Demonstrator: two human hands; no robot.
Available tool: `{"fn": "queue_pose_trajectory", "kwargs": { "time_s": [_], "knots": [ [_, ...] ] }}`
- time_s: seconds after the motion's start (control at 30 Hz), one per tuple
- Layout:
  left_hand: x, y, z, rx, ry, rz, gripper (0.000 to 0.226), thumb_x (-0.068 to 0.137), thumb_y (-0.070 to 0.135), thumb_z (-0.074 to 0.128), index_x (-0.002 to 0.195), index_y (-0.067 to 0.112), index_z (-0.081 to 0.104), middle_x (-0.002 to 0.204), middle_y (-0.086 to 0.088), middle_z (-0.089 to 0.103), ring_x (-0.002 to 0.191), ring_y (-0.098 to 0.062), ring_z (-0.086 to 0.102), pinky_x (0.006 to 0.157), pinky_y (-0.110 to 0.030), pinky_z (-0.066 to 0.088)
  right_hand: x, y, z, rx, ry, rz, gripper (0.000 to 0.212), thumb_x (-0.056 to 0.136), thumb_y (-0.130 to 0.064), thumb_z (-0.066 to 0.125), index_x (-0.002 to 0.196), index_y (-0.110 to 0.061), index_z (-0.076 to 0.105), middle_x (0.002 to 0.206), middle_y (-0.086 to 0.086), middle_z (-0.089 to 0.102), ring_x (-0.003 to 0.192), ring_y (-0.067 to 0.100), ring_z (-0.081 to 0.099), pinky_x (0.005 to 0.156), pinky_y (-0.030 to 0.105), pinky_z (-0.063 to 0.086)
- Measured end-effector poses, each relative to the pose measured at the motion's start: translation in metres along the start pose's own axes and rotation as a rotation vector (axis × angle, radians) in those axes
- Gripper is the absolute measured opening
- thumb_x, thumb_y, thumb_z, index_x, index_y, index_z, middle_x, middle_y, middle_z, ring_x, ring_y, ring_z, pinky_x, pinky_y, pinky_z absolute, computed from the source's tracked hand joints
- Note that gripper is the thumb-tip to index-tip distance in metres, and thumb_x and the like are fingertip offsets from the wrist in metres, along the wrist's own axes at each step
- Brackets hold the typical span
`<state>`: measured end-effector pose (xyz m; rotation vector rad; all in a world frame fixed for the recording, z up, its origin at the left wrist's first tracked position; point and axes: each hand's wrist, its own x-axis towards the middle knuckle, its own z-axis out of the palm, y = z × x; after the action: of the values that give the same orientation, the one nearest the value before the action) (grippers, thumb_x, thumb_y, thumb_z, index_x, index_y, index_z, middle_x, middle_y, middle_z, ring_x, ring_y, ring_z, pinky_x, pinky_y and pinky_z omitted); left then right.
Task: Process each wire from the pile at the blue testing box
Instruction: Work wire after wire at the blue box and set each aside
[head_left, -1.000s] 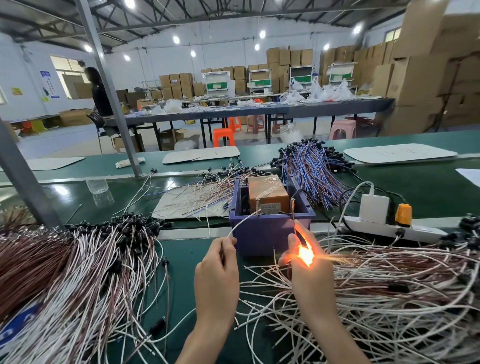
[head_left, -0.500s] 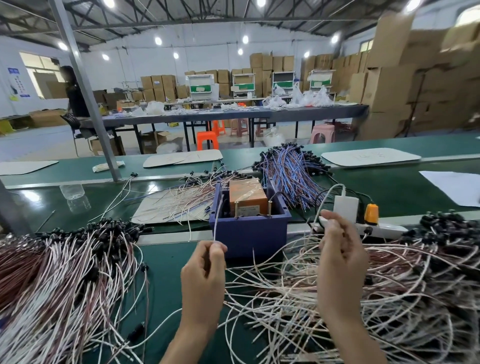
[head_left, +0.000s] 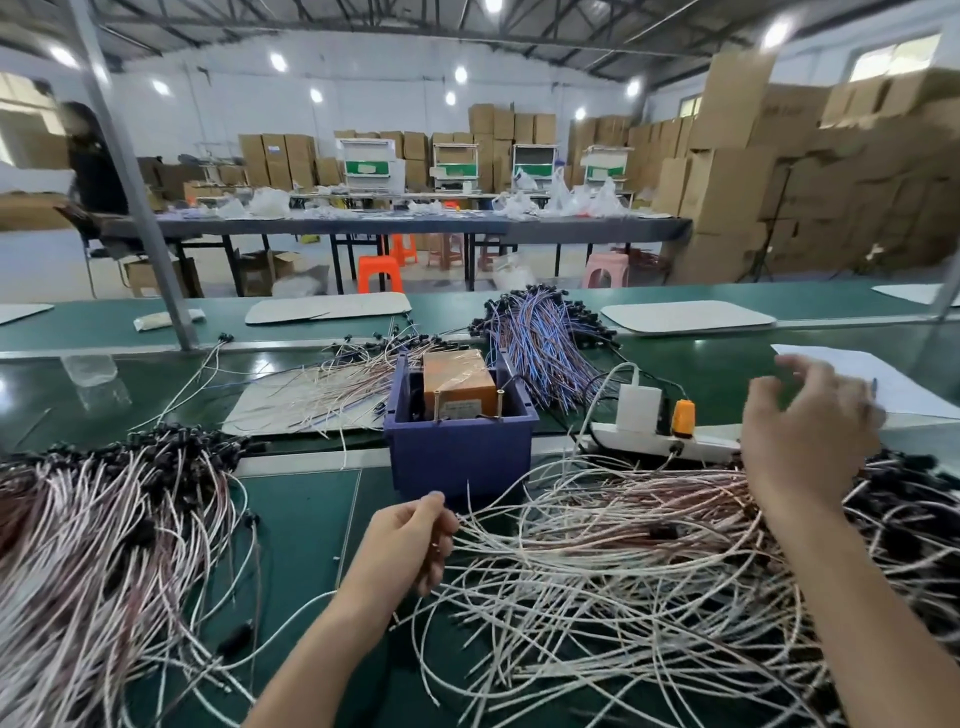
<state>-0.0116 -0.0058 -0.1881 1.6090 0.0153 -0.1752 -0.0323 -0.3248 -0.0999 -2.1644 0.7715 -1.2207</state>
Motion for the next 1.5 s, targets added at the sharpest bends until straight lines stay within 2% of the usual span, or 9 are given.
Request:
{"fn": "queue_pose_trajectory", "kwargs": {
  "time_s": [0.13, 0.3, 0.43, 0.67, 0.87, 1.07, 1.2, 1.33, 1.5],
  "knots": [
    [-0.005, 0.008, 0.002, 0.044, -0.027, 0.102, 0.05, 0.106, 0.033, 0.045, 0.062, 0.025, 0.068, 0.061, -0.001, 0.059, 0.042, -0.014, 0.048, 0.037, -0.022, 0.034, -0.038, -0.024, 0.005, 0.072, 0.062, -0.291, 0.028, 0.099, -0.022, 0.047, 0.12, -0.013, 0.063, 0.115, 0.016, 0.06, 0.117, 0.029, 0.048, 0.106, 0.046, 0.033],
    [-0.003, 0.016, -0.026, 0.252, 0.103, 0.193, 0.044, 0.105, 0.034, 0.045, 0.07, 0.017, 0.066, 0.056, 0.002, 0.062, 0.044, -0.012, 0.052, 0.044, -0.024, 0.043, -0.138, -0.071, 0.044, 0.152, -0.315, -0.658, 0.025, 0.096, -0.019, 0.054, 0.117, -0.018, 0.067, 0.107, 0.003, 0.066, 0.106, 0.024, 0.057, 0.097, 0.041, 0.044],
    [0.007, 0.024, -0.095, 0.731, 0.386, 0.193, 0.034, 0.103, 0.034, 0.046, 0.087, 0.013, 0.068, 0.07, -0.004, 0.071, 0.053, -0.012, 0.059, 0.053, -0.03, 0.049, -0.187, -0.078, 0.071, 0.125, -0.501, -0.654, 0.028, 0.095, -0.02, 0.06, 0.121, -0.023, 0.067, 0.11, -0.002, 0.066, 0.107, 0.021, 0.058, 0.098, 0.038, 0.045],
    [0.016, 0.035, -0.211, 1.42, 0.743, -0.022, 0.035, 0.103, 0.033, 0.042, 0.122, 0.009, 0.057, 0.118, -0.013, 0.063, 0.106, -0.03, 0.06, 0.092, -0.043, 0.049, -0.208, -0.063, 0.085, 0.173, -0.468, -0.646, 0.03, 0.087, -0.012, 0.068, 0.116, -0.019, 0.069, 0.101, -0.001, 0.067, 0.095, 0.023, 0.061, 0.086, 0.038, 0.047],
    [0.025, 0.024, -0.239, 1.402, 0.712, -0.16, 0.024, 0.103, 0.029, 0.048, 0.088, 0.012, 0.051, 0.099, -0.011, 0.066, 0.091, -0.031, 0.063, 0.076, -0.035, 0.046, -0.205, -0.059, 0.086, 0.258, -0.51, -0.574, 0.031, 0.089, -0.012, 0.063, 0.119, -0.017, 0.067, 0.102, -0.002, 0.066, 0.095, 0.018, 0.058, 0.089, 0.037, 0.047],
    [0.03, 0.027, -0.24, 1.096, 0.857, -0.185, 0.033, 0.101, 0.028, 0.042, 0.101, 0.001, 0.061, 0.1, -0.017, 0.067, 0.089, -0.035, 0.065, 0.077, -0.04, 0.052, -0.204, -0.06, 0.085, 0.341, -0.554, -0.474, 0.03, 0.092, -0.017, 0.055, 0.12, -0.019, 0.066, 0.102, -0.007, 0.061, 0.097, 0.009, 0.048, 0.093, 0.038, 0.048],
    [0.028, 0.034, -0.242, 0.81, 0.945, -0.094, 0.034, 0.1, 0.029, 0.045, 0.084, 0.003, 0.059, 0.089, -0.017, 0.066, 0.074, -0.03, 0.058, 0.063, -0.036, 0.042, -0.203, -0.061, 0.084, 0.393, -0.557, -0.409, 0.029, 0.094, -0.021, 0.051, 0.12, -0.021, 0.064, 0.102, -0.01, 0.057, 0.098, 0.003, 0.04, 0.095, 0.037, 0.046],
    [0.019, 0.048, -0.225, 0.559, 1.036, 0.125, 0.019, 0.103, 0.026, 0.044, 0.105, 0.008, 0.05, 0.081, -0.007, 0.058, 0.065, -0.024, 0.056, 0.059, -0.037, 0.045, -0.201, -0.061, 0.082, 0.43, -0.442, -0.408, 0.025, 0.096, -0.014, 0.056, 0.119, -0.021, 0.063, 0.104, -0.012, 0.056, 0.099, -0.001, 0.036, 0.096, 0.033, 0.042],
    [0.01, 0.058, -0.203, 0.498, 0.93, 0.292, 0.015, 0.102, 0.023, 0.05, 0.112, 0.011, 0.049, 0.093, -0.01, 0.061, 0.074, -0.026, 0.063, 0.06, -0.042, 0.052, -0.199, -0.063, 0.078, 0.467, -0.375, -0.413, 0.033, 0.095, -0.032, 0.038, 0.117, -0.025, 0.062, 0.105, -0.014, 0.056, 0.102, -0.001, 0.037, 0.096, 0.022, 0.033]
  ]
}}
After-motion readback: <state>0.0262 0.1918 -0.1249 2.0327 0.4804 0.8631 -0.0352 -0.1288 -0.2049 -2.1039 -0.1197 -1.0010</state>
